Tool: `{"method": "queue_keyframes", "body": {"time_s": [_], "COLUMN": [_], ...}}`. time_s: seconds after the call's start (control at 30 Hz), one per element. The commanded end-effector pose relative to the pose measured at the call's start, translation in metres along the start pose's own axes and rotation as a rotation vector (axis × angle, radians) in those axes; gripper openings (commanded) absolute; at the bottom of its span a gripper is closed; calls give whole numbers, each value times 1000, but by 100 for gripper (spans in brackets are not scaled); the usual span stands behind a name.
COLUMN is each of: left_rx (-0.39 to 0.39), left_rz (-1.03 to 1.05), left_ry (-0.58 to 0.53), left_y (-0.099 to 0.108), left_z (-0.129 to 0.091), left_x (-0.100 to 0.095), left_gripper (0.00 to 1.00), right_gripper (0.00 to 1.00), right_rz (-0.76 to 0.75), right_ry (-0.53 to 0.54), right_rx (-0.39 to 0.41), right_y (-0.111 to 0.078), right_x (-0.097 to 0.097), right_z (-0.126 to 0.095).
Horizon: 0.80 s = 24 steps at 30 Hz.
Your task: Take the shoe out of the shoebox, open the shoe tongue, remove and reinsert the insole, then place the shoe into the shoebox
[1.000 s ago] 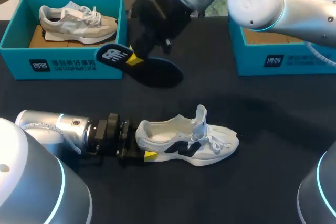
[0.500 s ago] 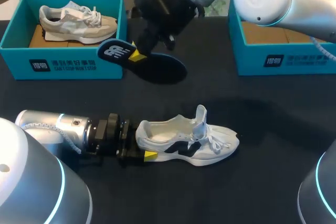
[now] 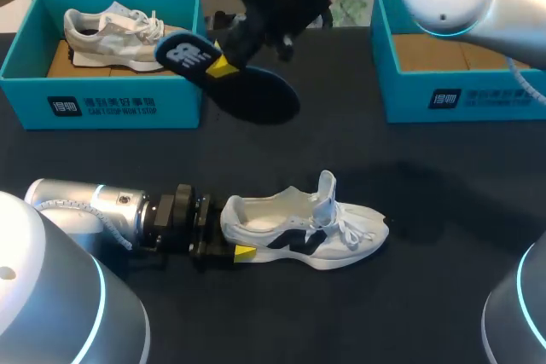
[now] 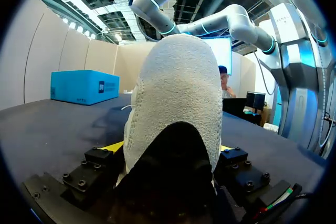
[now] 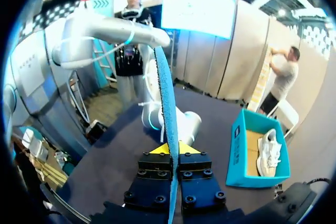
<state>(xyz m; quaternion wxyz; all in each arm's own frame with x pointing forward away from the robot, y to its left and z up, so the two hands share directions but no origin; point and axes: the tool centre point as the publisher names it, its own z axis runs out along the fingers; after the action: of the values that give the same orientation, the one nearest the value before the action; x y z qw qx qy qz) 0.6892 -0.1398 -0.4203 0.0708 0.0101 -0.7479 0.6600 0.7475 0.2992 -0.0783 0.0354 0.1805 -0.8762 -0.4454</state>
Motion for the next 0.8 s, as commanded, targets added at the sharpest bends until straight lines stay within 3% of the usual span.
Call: {"method": "queue_keyframes", "body": {"time_s": [0.03, 0.53, 0.8], "left_rx": [0, 0, 0], "left_rz": [0, 0, 0], "left_ry": [-1, -1, -1], "left_y": [0, 0, 0], "left_z": [1, 1, 1], "left_x": [0, 0, 0], "left_gripper": [0, 0, 0], "right_gripper": [0, 0, 0], "right_rz": [-2, -2, 38], "right_ry": [-23, -23, -61], "right_rx": [-28, -28, -94], "right_y": [-11, -11, 17], "right_x": [15, 15, 60], "right_z": [-11, -11, -53]}}
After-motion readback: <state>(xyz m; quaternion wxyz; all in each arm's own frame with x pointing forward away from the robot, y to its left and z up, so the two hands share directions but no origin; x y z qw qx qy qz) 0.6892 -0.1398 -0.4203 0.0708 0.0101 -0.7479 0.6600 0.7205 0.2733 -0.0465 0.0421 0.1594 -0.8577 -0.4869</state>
